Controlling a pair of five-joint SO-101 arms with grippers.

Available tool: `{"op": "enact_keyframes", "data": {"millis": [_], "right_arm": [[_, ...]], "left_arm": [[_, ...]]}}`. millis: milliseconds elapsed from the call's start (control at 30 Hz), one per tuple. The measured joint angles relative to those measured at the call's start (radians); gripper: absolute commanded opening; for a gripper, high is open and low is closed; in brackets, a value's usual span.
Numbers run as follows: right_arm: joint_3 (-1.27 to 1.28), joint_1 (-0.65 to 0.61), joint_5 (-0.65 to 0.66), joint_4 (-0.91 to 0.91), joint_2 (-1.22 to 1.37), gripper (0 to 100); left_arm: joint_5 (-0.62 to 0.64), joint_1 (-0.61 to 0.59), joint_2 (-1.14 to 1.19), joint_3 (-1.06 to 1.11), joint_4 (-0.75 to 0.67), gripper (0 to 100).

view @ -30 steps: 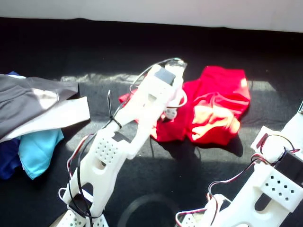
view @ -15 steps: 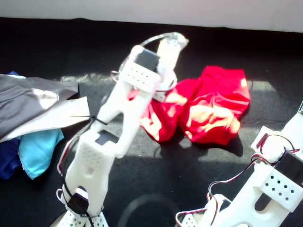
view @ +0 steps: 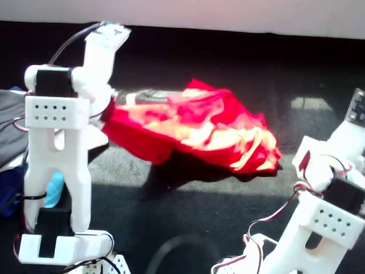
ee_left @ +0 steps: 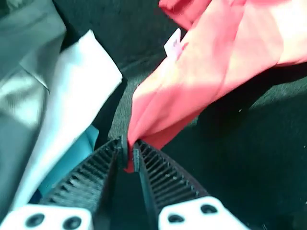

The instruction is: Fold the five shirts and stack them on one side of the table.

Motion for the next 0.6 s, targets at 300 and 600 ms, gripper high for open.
{"op": "enact_keyframes", "data": {"millis": [300,600], "right_arm": [[-0.353,-0.301,-0.081,0.084,0.509,30.0],[-0.764,-0.476,-0.092,-0.002,1.076,30.0]], "left_arm": [[-0.130,-0.230,-0.002,0.285,0.000,1],[-0.140,-0.305,-0.018,0.391,0.000,1]]}}
